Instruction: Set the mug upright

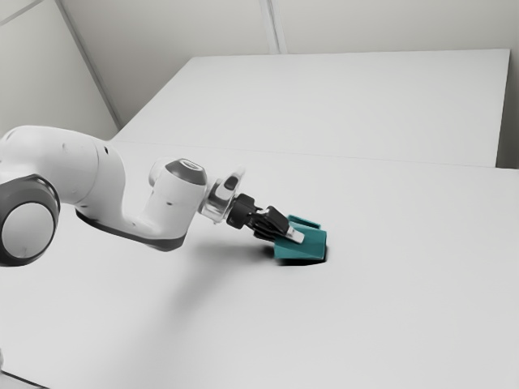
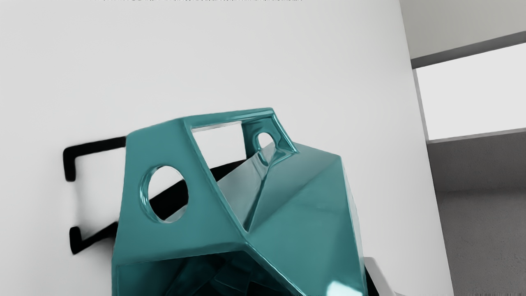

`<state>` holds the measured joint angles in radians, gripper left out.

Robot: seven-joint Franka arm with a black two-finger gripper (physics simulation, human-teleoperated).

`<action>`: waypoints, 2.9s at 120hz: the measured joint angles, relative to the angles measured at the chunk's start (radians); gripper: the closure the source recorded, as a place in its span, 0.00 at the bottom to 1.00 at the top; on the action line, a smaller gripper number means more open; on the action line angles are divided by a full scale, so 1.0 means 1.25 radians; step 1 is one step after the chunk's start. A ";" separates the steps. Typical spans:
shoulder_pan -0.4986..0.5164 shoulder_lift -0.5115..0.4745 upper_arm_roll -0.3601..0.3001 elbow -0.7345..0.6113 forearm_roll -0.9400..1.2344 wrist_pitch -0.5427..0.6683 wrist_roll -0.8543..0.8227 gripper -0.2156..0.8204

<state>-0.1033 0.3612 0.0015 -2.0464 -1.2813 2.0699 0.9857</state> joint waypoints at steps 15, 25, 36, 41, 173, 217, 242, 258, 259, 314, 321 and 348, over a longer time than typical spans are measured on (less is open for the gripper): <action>-0.005 -0.018 0.000 0.001 0.004 0.004 0.006 0.92; -0.013 -0.041 0.000 0.002 0.007 0.006 0.009 0.94; -0.027 -0.070 0.000 0.002 0.012 0.009 0.011 0.95; -0.037 -0.083 0.000 0.001 0.014 0.014 0.012 0.95; 0.005 -0.251 0.022 -0.070 1.029 0.097 -0.343 0.96; -0.007 -0.225 0.022 -0.069 1.114 0.070 -0.414 0.96; -0.006 -0.206 0.022 -0.069 1.122 0.074 -0.439 0.96; -0.006 -0.199 0.022 -0.069 1.123 0.077 -0.451 0.96; -0.006 -0.198 0.022 -0.069 1.123 0.077 -0.451 0.96; -0.005 -0.190 0.022 -0.070 1.123 0.081 -0.477 0.96; -0.005 -0.190 0.022 -0.070 1.123 0.081 -0.479 0.95; -0.005 -0.190 0.022 -0.070 1.119 0.080 -0.481 0.80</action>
<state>-0.1090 0.1236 0.0291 -2.1341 0.1175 2.1697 0.3850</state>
